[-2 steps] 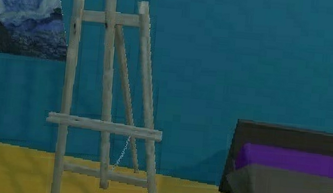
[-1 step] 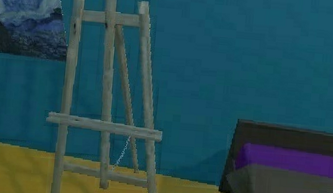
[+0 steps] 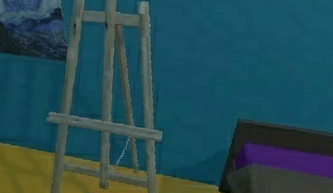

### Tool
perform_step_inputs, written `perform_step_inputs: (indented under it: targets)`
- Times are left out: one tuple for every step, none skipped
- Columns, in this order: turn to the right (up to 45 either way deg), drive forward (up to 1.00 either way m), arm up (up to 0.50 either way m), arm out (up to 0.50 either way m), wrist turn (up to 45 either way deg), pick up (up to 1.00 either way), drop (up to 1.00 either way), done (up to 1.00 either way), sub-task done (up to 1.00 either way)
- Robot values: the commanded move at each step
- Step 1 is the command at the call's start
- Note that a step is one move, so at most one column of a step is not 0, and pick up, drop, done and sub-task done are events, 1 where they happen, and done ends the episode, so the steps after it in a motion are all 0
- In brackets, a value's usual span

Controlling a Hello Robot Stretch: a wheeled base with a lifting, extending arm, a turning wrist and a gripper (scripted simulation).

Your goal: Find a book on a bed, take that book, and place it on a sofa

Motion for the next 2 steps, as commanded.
perform_step_inputs:
  targets:
    - [0.0, 0.0, -0.3, 0.0, 0.0, 0.0, 0.0, 0.0, 0.0]
    - [0.0, 0.0, 0.0, 0.0, 0.0, 1.0, 0.0, 0.0, 0.0]
